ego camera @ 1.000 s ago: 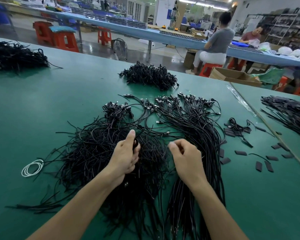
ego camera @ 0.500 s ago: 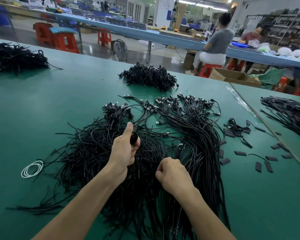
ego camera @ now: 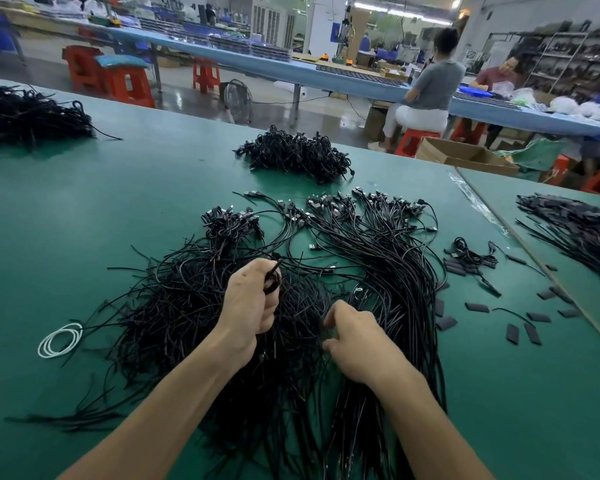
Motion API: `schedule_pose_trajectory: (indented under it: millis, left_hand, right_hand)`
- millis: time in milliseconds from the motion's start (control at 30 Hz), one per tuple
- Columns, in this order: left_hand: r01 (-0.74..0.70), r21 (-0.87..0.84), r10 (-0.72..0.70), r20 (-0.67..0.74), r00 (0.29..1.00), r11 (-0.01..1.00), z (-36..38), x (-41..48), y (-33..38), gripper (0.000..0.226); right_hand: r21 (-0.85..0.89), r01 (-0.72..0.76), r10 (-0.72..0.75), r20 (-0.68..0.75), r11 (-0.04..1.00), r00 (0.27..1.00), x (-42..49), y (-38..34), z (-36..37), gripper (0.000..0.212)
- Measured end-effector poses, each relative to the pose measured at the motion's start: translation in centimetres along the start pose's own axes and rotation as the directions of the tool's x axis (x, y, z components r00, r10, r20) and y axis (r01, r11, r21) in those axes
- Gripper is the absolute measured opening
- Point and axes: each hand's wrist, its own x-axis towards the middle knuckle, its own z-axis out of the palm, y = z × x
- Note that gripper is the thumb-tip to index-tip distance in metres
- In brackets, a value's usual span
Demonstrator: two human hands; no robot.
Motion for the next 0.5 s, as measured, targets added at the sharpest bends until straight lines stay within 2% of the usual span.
schedule_pose_trajectory:
  millis: [100, 200, 267, 333, 400, 500]
  left_hand:
    - [0.013, 0.002, -0.013, -0.023, 1.000, 1.000, -0.4, 0.2, -0.1, 0.029]
    - [0.046, 0.019, -0.045, -0.030, 0.999, 0.999, -0.4, 0.3, -0.2, 0.030]
    - [0.076, 0.058, -0.078, 0.034, 0.996, 0.995, 0.0, 0.1, -0.4, 0.022]
    - [0.095, 0.082, -0.106, 0.148, 0.983, 0.992, 0.6, -0.3, -0.6, 0.017]
    - [0.076, 0.045, -0.085, 0.258, 0.962, 0.996, 1.2, -0.8, -0.6, 0.019]
    - [0.018, -0.024, -0.009, 0.326, 0.945, 1.000, 1.5, -1.3, -0.4, 0.027]
  right_hand:
    - [-0.027, -0.017, 0.017, 0.024, 1.000, 1.000, -0.5, 0.3, -2.0, 0.019]
    - [0.087, 0.029, -0.019, -0.118, 0.996, 0.993, -0.8, 0.4, -3.4, 0.014]
    - [0.210, 0.159, -0.097, -0.278, 0.965, 0.956, -0.9, -0.3, -3.7, 0.014]
    - [0.320, 0.333, -0.199, -0.387, 0.887, 0.900, -1.2, -1.5, -3.6, 0.020]
    - [0.395, 0.434, -0.282, -0.386, 0.810, 0.878, -1.5, -2.5, -3.2, 0.026]
    - [0.427, 0.461, -0.334, -0.340, 0.778, 0.879, -1.8, -2.7, -2.8, 0.030]
